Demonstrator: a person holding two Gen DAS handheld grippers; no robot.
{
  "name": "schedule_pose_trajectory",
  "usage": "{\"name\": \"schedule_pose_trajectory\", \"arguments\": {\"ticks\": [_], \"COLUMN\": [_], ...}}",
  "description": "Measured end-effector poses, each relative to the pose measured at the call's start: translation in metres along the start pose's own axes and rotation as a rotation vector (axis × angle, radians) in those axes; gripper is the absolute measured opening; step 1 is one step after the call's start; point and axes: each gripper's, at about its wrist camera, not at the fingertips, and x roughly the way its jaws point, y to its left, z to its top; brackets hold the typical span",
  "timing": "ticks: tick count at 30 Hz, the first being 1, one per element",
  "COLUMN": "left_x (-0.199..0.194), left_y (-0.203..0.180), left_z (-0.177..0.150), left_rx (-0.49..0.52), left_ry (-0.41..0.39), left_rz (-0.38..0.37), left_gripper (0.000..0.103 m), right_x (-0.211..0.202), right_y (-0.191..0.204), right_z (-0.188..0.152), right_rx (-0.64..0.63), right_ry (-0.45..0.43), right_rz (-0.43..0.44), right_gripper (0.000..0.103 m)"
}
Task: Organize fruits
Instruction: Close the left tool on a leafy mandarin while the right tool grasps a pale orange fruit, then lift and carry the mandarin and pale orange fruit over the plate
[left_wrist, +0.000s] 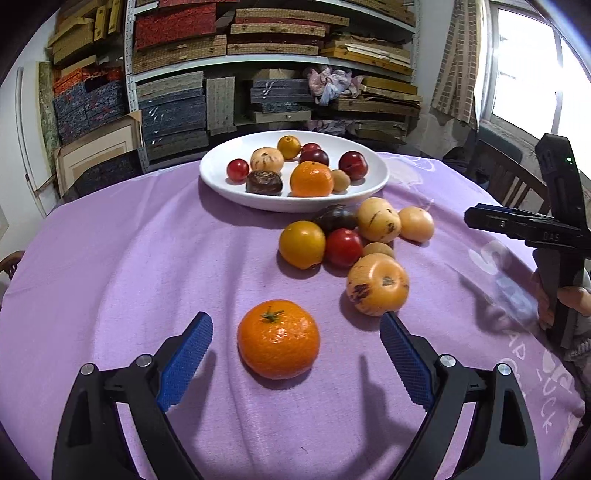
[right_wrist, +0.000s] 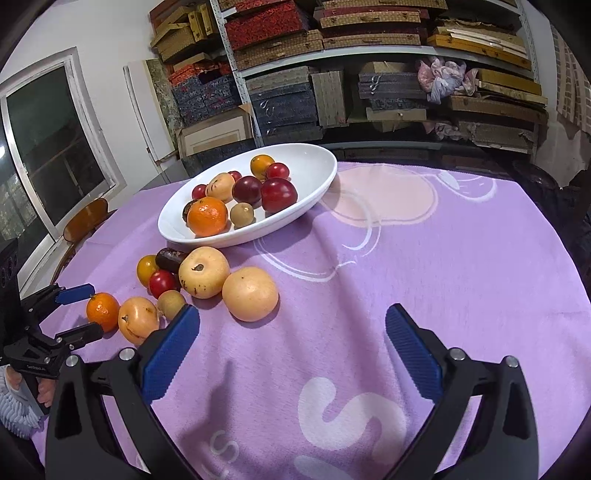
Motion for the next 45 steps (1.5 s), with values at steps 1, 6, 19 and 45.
{"name": "schedule_pose_trajectory", "arguments": {"ticks": [1,6,19,45], "left_x": [0.002,0.016,0.015,0.023], "left_y": [-0.003,0.0,0.0,0.01], "left_z": [0.0,0.004,0.003,-0.001], "left_rx": [0.006,-0.018,-0.023,-0.081], "left_ry": [0.004,0.062,0.053,0.101], "left_rz": [-0.007,-0.042,-0.032,-0.067], "left_gripper": [0.093,0.089,0.088,0.047], "right_x": [0.0,-0.001,0.025,0.06], "right_y": [-0.001,0.0,0.033,0.048], "right_z": [0.0,0.0,0.002,0.012], "right_rx": [0.005,-0.001,-0.173,-0.217], "right_ry": [0.001,-0.005,0.108,0.191], "right_rz": [0.002,0.011,-0.045,0.011], "right_gripper": [0.099,0.099,0.099,0.044]}}
